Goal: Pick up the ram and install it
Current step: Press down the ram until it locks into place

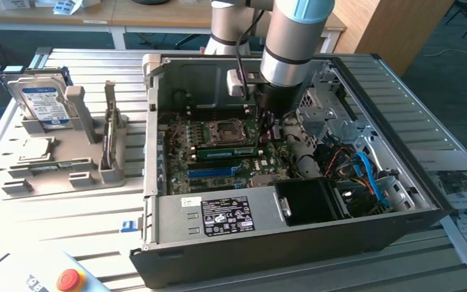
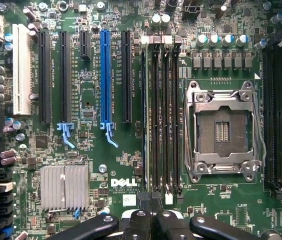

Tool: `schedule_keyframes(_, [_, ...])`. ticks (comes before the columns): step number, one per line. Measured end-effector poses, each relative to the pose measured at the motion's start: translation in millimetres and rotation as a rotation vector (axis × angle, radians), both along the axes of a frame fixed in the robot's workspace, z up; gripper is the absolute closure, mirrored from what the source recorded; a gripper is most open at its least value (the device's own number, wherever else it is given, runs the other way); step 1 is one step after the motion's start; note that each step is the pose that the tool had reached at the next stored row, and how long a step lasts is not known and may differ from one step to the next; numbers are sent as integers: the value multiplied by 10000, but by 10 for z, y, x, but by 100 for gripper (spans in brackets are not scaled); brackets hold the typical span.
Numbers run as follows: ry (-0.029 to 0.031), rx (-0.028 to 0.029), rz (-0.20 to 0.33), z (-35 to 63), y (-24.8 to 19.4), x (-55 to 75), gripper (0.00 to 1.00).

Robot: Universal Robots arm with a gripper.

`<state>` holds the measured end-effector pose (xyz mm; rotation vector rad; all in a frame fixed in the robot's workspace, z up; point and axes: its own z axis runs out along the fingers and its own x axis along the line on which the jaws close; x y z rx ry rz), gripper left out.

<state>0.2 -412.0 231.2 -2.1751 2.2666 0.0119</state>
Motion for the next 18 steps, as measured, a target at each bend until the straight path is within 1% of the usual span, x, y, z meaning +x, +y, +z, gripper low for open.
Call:
schedule_keyframes(9, [-1,-1,1,-35,0,0,90])
schedule_keyframes(13, [-1,-2,0,-36,0,0,90])
schedule_keyframes(18, [-2,-2,0,-68,0,0,90])
